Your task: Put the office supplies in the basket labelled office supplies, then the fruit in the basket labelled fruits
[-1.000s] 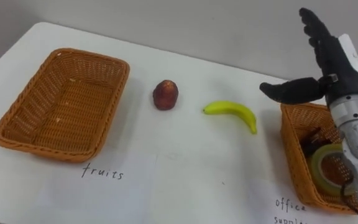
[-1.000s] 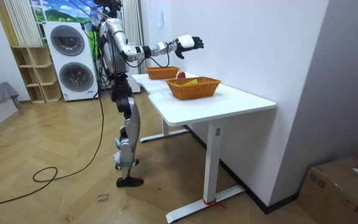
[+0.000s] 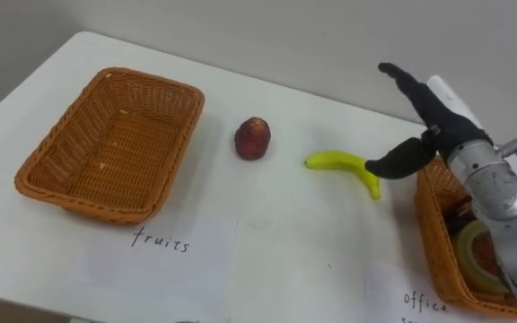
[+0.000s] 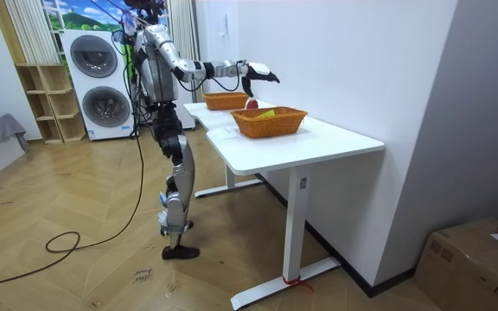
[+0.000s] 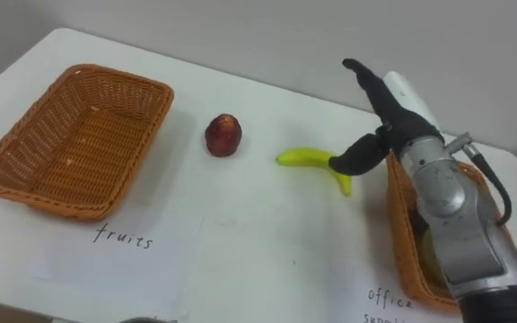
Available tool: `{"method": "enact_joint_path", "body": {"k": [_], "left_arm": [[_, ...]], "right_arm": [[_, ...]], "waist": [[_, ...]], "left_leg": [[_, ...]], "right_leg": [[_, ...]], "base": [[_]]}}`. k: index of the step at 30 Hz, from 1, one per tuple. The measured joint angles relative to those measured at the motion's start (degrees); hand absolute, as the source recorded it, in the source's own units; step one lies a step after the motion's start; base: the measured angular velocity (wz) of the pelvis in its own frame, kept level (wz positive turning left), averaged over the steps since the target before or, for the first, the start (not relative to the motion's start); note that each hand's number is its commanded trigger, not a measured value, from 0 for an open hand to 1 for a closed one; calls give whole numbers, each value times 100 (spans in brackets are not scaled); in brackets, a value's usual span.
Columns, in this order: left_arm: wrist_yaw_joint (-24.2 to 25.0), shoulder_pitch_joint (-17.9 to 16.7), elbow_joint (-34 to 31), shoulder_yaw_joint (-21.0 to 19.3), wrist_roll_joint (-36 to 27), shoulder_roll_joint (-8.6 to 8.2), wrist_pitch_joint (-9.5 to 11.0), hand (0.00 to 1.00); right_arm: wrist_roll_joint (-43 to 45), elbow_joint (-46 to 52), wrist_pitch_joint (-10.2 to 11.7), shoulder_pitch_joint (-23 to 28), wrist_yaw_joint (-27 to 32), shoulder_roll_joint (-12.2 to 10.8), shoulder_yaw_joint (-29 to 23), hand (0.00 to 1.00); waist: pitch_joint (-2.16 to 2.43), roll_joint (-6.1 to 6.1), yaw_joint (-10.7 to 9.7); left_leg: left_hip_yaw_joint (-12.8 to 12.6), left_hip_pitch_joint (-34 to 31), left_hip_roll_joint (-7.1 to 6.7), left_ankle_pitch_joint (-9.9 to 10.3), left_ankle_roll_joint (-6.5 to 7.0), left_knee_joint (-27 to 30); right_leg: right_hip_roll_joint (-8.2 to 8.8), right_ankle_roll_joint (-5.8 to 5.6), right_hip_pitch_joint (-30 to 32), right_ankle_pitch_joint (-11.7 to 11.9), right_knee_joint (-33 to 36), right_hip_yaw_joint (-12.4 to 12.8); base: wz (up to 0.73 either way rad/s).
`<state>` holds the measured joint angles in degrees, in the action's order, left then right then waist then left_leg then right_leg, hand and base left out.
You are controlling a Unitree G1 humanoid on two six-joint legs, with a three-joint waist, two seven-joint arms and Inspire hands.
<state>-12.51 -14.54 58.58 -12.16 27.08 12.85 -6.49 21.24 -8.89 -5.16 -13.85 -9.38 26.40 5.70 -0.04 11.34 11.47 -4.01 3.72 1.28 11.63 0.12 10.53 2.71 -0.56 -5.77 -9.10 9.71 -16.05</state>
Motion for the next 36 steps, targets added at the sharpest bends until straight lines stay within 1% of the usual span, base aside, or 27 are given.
{"method": "enact_joint_path", "body": {"k": [2,4,5,7,8,9,15,22,28,32,35,36], "left_arm": [[49,-21,-3,23,3,24,-10,0],[62,-31,-10,66,2,59,-24,0],[62,0,-14,67,2,80,-39,0],[62,54,-14,67,-1,97,-61,0],[62,60,-14,67,1,108,-62,0],[60,78,-20,67,1,113,-66,0],[39,105,-26,190,2,109,-69,0],[20,96,-278,191,6,105,-67,0],[-77,96,-376,185,7,104,-82,0],[-102,69,-376,185,8,66,-141,0],[-103,72,-341,200,-3,10,-186,0],[-101,53,-340,232,-4,-5,-191,0]], "right_arm": [[125,-151,-1,-80,-6,1,70,0],[186,-282,-70,-130,-5,27,185,0],[264,-359,-74,-145,-5,30,239,0],[389,-468,-99,-160,-5,30,251,0],[433,-502,-123,-163,-5,30,255,0],[481,-543,-124,-179,-5,30,265,0],[644,-811,-192,-333,-5,30,459,0],[662,-837,-194,-333,-5,30,462,0],[862,-837,-196,-333,-5,29,462,0],[879,-948,-207,-333,4,29,462,0],[936,-1312,-233,-335,16,28,463,0],[1016,-1423,-254,-335,15,28,464,0]], "waist": [[13,21,23],[10,47,45],[2,66,62],[-17,86,81],[-29,87,140],[-50,87,155],[-94,52,182],[-99,45,295],[-99,31,321],[-96,-17,363],[-76,-64,451],[-77,-78,455]], "left_leg": [[16,6,-7,-2,3,19],[47,10,-13,-3,5,28],[97,3,-19,-5,7,20],[111,0,-20,-6,9,-2],[134,-8,-22,-6,10,-4],[163,-7,-24,-6,10,-4],[239,-22,-34,-6,10,-11],[266,-21,-38,-7,12,-7],[280,-23,-43,-9,15,-26],[279,-1,-46,-11,18,-15],[279,4,-58,-17,27,11],[281,-1,-65,-21,34,19]], "right_leg": [[5,0,-8,0,1,-1],[6,0,-25,0,-2,-5],[12,0,-37,0,-2,-52],[18,-1,-43,0,-3,-103],[18,-1,-48,0,-6,-123],[17,-1,-64,-1,-7,-133],[16,-2,-75,-1,-9,-139],[15,-3,-71,-2,-15,-134],[18,-4,-64,-2,-18,-139],[19,-4,-66,-2,-22,-138],[37,-4,-75,-3,-23,-157],[45,-5,-78,-3,-23,-170]], "base": [[4],[8],[14],[9],[8],[10],[7],[2],[0],[0],[0],[0]]}}
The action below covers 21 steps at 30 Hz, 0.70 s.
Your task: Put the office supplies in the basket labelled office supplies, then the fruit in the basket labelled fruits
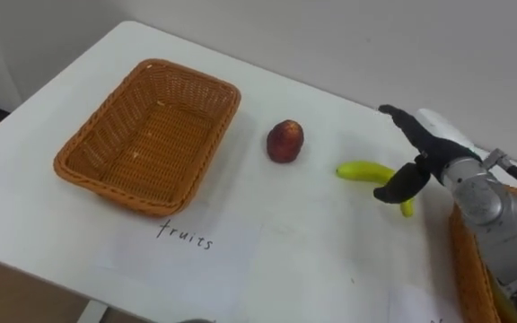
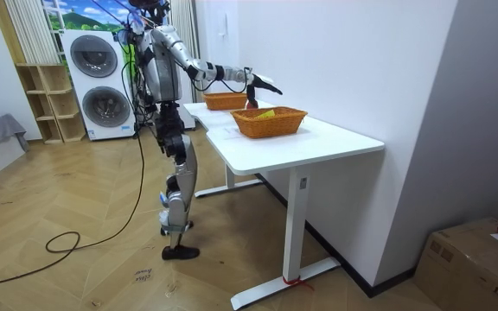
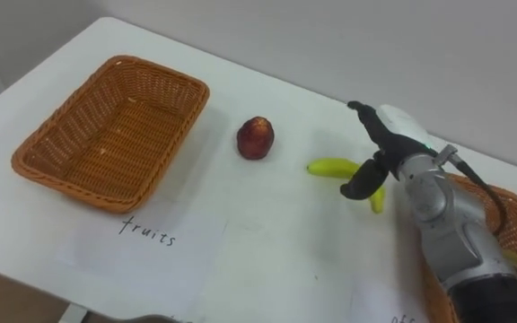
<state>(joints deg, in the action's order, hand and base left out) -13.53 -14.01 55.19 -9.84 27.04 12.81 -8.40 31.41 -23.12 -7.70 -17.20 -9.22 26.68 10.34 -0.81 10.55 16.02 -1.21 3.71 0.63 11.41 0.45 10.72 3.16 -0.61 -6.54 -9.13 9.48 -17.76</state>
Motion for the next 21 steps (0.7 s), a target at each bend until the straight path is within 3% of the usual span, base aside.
{"method": "enact_joint_path", "body": {"k": [8,12,21], "left_arm": [[36,-95,19,-1,-1,-55,-33,0],[62,-123,33,7,1,-64,-39,0],[21,-21,35,236,-19,-34,-39,0]], "right_arm": [[73,-239,-58,-4,-10,0,0,0],[77,-573,-62,-149,-27,-17,49,0],[66,-1110,-113,-430,-4,-19,227,0]], "waist": [[-15,-40,0],[7,3,30],[-12,46,37]], "left_leg": [[3,-12,-31,-15,15,-18],[19,-16,-36,-24,14,-9],[145,-175,-51,-64,7,7]], "right_leg": [[35,-11,-33,-7,9,-56],[39,-11,-46,-7,13,-84],[56,-11,46,-6,13,-294]], "base": [[0],[0],[8]]}}
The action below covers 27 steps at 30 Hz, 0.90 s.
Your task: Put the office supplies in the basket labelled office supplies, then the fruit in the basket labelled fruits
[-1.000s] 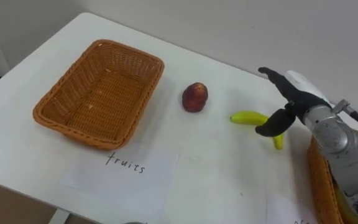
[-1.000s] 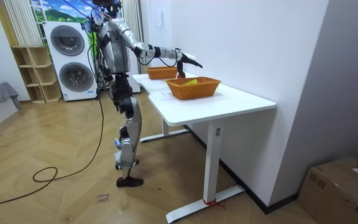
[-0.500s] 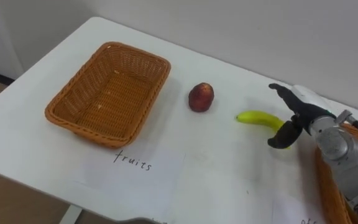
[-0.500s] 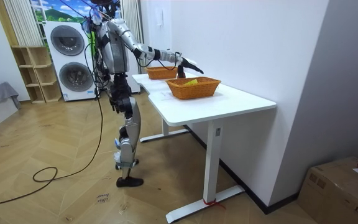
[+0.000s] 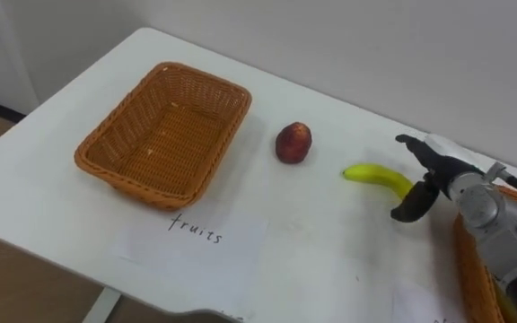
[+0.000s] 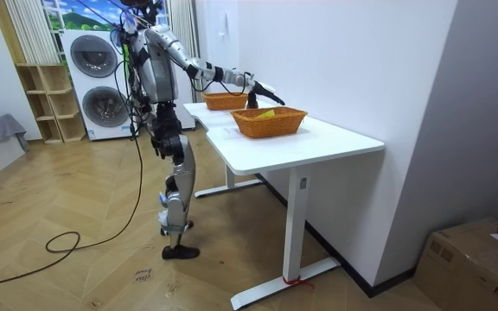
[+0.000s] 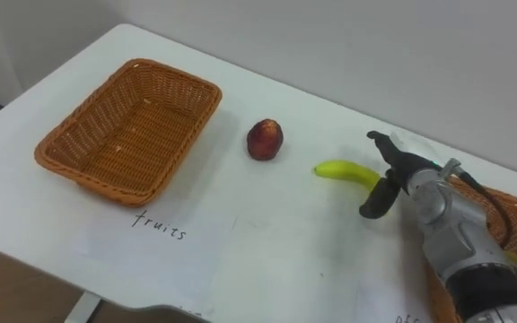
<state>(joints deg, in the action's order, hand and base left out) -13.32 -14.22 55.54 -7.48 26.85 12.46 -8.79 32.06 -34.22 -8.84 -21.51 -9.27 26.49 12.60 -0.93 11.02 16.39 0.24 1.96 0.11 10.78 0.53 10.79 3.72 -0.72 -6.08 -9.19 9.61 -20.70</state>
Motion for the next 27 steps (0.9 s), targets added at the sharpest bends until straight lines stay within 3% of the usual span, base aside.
{"method": "enact_joint_path", "body": {"k": [5,11,12,14,23,27], "left_arm": [[-4,59,4,100,-40,-8,-2,0],[-69,162,9,133,-42,-11,-60,0],[-117,205,9,195,-42,-10,-60,0],[-130,252,9,219,-40,-13,-60,0],[-148,419,24,449,-41,-9,-68,0],[-125,442,92,534,-43,-8,-79,0]], "right_arm": [[5,-81,1,-1,46,-48,37,0],[-39,-175,7,-229,256,-73,49,0],[-55,-181,24,-273,301,-73,54,0],[-56,-309,66,-421,376,-74,73,0],[-94,-562,59,-630,493,-73,211,0],[-136,-599,60,-630,502,-73,256,0]], "waist": [[-55,-61,11],[-51,-164,21],[-26,-183,-9],[-23,-199,-21],[15,-195,-20],[11,-205,-9]], "left_leg": [[20,-111,-2,-10,-2,57],[48,-309,-7,-25,-6,97],[72,-349,-13,-27,-5,96],[81,-407,-18,-43,-6,95],[150,-536,-38,-86,-12,105],[172,-535,-47,-97,-8,100]], "right_leg": [[-1,1,66,0,-4,-1],[0,2,238,1,-1,-13],[3,2,266,1,1,-50],[7,2,318,1,3,-69],[17,8,410,5,12,-132],[27,10,411,6,12,-131]], "base": [[6],[2],[9],[6],[4],[0]]}}
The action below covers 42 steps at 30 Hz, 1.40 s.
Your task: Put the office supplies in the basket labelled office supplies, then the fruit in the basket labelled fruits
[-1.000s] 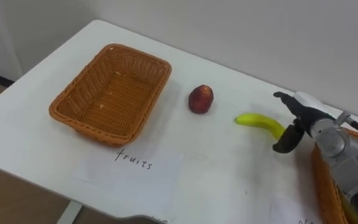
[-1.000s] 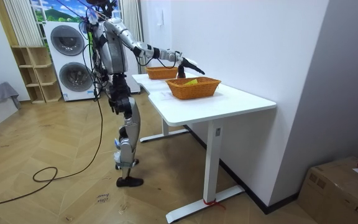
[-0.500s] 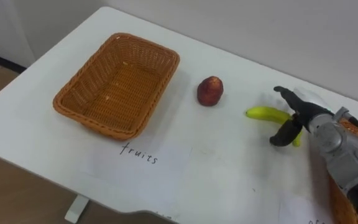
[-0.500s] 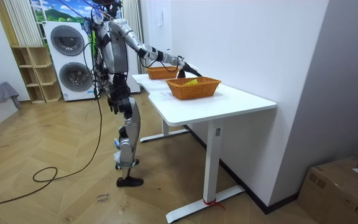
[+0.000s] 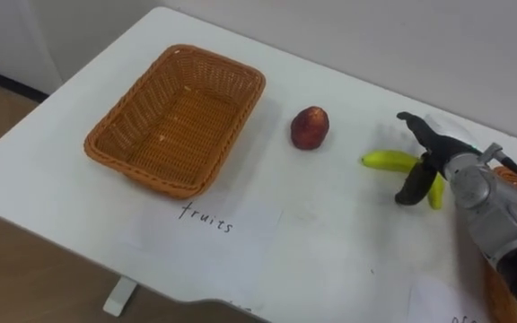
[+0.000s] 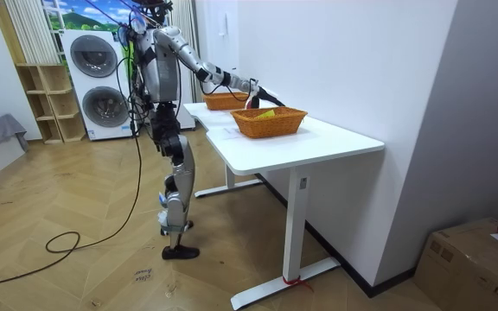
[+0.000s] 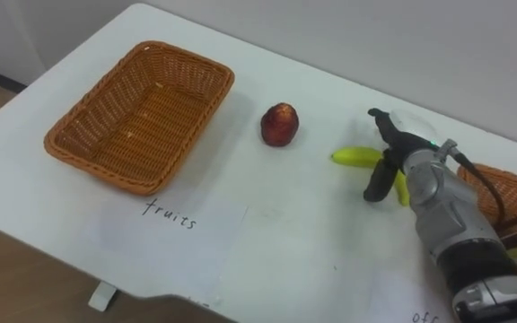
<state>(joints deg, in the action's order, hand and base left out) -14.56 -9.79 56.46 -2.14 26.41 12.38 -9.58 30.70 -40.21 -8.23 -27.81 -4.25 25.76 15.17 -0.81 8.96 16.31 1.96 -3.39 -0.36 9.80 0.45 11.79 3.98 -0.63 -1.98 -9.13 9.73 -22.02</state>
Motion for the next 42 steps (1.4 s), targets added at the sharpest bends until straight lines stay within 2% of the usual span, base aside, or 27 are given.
{"method": "enact_joint_path", "body": {"k": [10,14,16,17,21,29,33,42], "left_arm": [[26,-50,48,-2,-210,-5,2,0],[30,-20,114,16,-207,-2,13,0],[30,3,119,35,-207,1,22,0],[36,9,147,41,-203,4,35,0],[181,110,339,10,-204,37,96,0],[293,127,554,10,-199,138,130,0],[294,122,555,-6,-199,176,123,0],[294,131,554,-1,-202,179,121,0]], "right_arm": [[-101,-176,0,-50,-88,10,-11,0],[-385,-462,-6,-250,-509,38,64,0],[-449,-480,-3,-271,-746,71,132,0],[-517,-487,-7,-271,-905,75,185,0],[-796,-492,-61,-197,-1459,174,373,0],[-785,-685,-68,-128,-1518,192,395,0],[-783,-715,-189,-107,-1537,227,381,0],[-777,-711,-169,-59,-1524,226,373,0]], "waist": [[0,1,-3],[-1,4,2],[-14,24,6],[-38,37,10],[-51,77,87],[-48,105,208],[-37,120,314],[-35,92,331]], "left_leg": [[7,2,-6,-11,-1,-8],[1,22,-5,-12,-1,-5],[1,65,-4,-13,-2,-6],[-4,113,-3,-13,-3,-34],[-46,180,17,-10,-5,-55],[-3,207,26,-13,-17,-22],[6,205,31,-18,-25,-6],[-18,273,47,-27,-39,-7]], "right_leg": [[8,3,-6,2,4,-37],[7,3,-23,2,4,-30],[5,3,-42,2,3,-23],[1,3,-91,2,-3,-2],[-19,18,-113,13,-2,85],[-37,32,-177,25,-10,52],[-44,40,-192,32,-11,41],[-58,53,-220,41,-11,46]], "base": [[0],[0],[-2],[-6],[-11],[2],[1],[0]]}}
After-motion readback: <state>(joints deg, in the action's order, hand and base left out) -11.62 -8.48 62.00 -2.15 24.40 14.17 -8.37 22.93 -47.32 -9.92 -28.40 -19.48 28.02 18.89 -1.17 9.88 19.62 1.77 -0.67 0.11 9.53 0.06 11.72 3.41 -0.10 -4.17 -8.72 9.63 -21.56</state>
